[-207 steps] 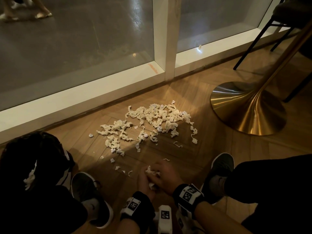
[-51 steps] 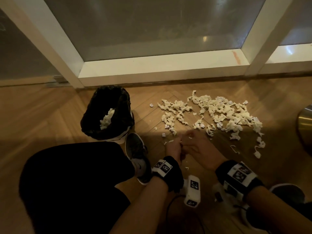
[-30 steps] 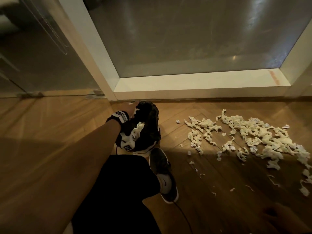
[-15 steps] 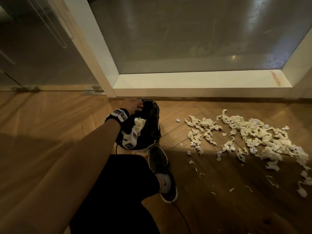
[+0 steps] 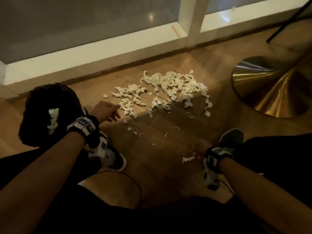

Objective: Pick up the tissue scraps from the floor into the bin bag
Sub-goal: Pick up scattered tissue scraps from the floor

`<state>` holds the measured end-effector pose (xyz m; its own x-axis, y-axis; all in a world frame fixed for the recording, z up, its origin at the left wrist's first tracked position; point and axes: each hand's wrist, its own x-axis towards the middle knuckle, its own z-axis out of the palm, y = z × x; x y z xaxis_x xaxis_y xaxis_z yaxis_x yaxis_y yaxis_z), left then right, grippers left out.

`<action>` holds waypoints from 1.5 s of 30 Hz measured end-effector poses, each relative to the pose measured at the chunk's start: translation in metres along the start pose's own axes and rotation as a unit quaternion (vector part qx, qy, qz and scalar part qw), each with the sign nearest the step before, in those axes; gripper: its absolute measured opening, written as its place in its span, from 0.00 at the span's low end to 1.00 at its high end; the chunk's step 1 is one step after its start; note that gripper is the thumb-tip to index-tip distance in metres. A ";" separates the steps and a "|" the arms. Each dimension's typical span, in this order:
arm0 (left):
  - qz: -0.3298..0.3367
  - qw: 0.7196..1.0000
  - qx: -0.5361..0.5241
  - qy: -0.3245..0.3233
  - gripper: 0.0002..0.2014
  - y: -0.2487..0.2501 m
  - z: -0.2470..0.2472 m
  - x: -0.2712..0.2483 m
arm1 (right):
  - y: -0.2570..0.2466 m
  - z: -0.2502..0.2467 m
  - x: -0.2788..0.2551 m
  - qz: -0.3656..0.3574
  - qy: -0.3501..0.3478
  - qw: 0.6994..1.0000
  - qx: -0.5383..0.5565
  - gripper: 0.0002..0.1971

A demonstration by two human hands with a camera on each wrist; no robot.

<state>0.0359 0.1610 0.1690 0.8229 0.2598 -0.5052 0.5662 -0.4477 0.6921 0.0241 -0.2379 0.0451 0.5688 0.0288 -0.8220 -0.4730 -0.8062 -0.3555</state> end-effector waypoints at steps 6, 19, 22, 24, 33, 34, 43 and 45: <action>-0.075 0.985 0.050 -0.150 0.11 -0.030 0.111 0.000 | 0.032 0.015 0.006 0.040 -0.015 0.987 -0.155 0.14; -0.179 0.968 0.083 -0.157 0.09 -0.077 0.185 0.052 | 0.019 0.058 0.091 0.054 -0.104 0.971 -0.210 0.23; -0.183 0.971 0.074 -0.138 0.10 -0.077 0.178 0.084 | -0.026 0.046 0.110 -0.051 -0.048 0.982 -0.178 0.17; -0.166 0.974 0.085 -0.125 0.11 -0.072 0.172 0.107 | -0.059 0.034 0.119 -0.160 -0.029 0.971 -0.173 0.16; 0.009 0.970 0.224 0.094 0.10 -0.039 0.117 0.220 | -0.043 0.001 0.149 0.032 -0.094 0.969 -0.225 0.20; 0.040 0.961 0.256 0.101 0.15 -0.037 0.110 0.233 | -0.029 0.004 0.151 0.055 -0.103 0.969 -0.218 0.19; 0.091 0.909 0.406 0.034 0.32 -0.022 0.091 0.315 | -0.022 0.010 0.170 0.076 -0.084 0.964 -0.242 0.17; 0.072 0.908 0.414 0.006 0.30 -0.021 0.099 0.322 | -0.022 0.009 0.169 0.072 -0.082 0.965 -0.240 0.14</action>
<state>0.2846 0.1687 -0.0591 0.8892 0.1541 -0.4308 0.2276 -0.9658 0.1245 0.1249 -0.2104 -0.0902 0.3879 -0.0428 -0.9207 -0.1504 -0.9885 -0.0174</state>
